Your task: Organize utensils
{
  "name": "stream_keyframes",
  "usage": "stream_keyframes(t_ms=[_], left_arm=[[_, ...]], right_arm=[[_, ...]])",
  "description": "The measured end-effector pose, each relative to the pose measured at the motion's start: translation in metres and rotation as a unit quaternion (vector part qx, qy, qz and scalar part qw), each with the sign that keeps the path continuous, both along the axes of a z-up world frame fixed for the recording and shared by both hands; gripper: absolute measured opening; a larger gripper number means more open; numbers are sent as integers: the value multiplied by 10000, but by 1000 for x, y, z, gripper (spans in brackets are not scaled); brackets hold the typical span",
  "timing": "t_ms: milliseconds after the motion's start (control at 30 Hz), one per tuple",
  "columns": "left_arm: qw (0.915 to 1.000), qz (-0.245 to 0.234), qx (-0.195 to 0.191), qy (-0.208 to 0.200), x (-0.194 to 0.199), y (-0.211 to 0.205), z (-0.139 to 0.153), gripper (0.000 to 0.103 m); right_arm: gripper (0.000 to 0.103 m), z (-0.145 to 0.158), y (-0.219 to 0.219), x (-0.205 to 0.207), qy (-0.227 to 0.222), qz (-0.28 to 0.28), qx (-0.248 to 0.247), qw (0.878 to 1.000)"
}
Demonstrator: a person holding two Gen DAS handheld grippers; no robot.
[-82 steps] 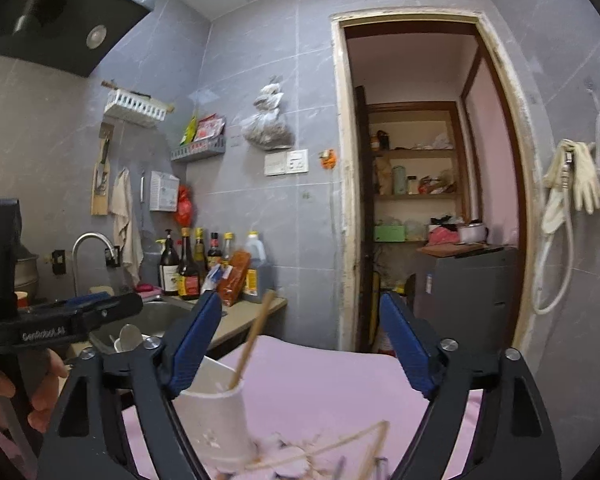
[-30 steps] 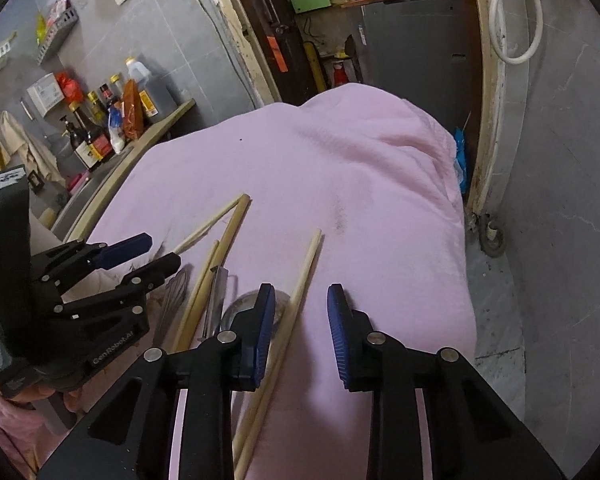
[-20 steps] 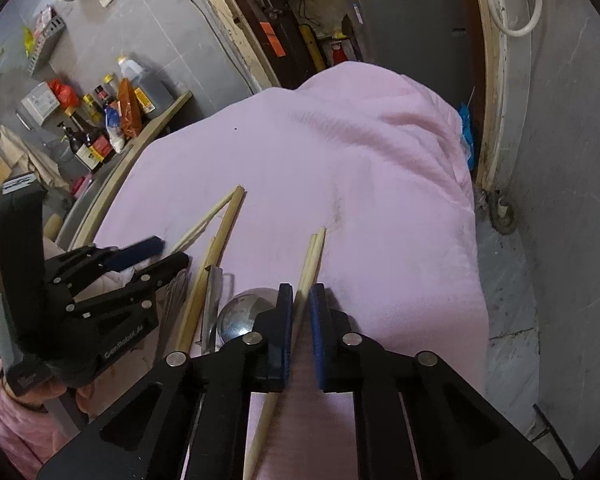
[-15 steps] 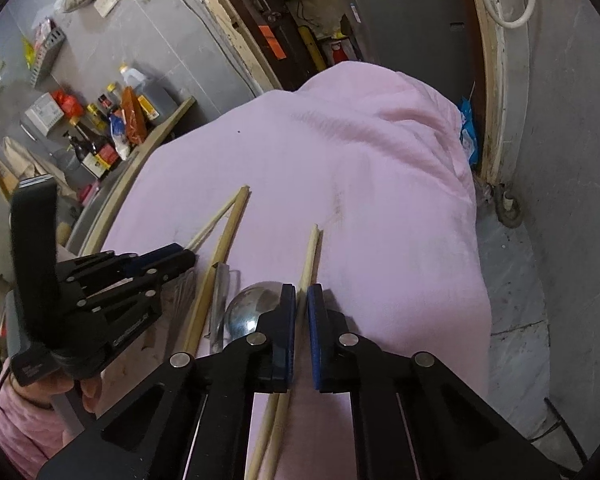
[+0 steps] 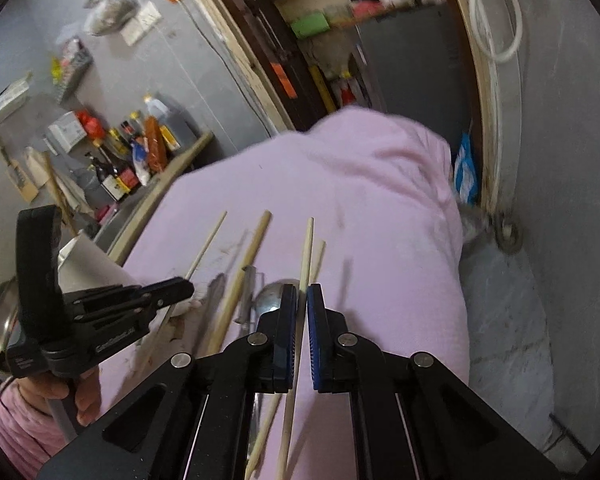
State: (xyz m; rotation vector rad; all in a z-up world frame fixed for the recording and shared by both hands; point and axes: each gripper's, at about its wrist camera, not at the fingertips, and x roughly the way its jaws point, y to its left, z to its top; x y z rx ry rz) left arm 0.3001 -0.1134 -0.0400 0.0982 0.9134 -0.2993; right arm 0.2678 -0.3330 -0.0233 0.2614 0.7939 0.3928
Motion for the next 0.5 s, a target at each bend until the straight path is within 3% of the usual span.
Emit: stream_keyframes(t_ms=[133,267,333,500], left_arm=[[9974,-74,-467,-539,-29,12,15,3],[9857,-79,-929,-1403,-62,28,39,3],[9818,-56,-983,-1626,-69,31,47,3],[9888,-12,-970,-1139,-69,34,42,3]], right_arm=[[4,14,7,-23,-609,33,-9,9981],[4,31,17,-46,-1323,32,-29,9912],[4,37,27,-50,-1433,73,-158,9895],[5,28,32,-33,-880,-99,-493,9949]])
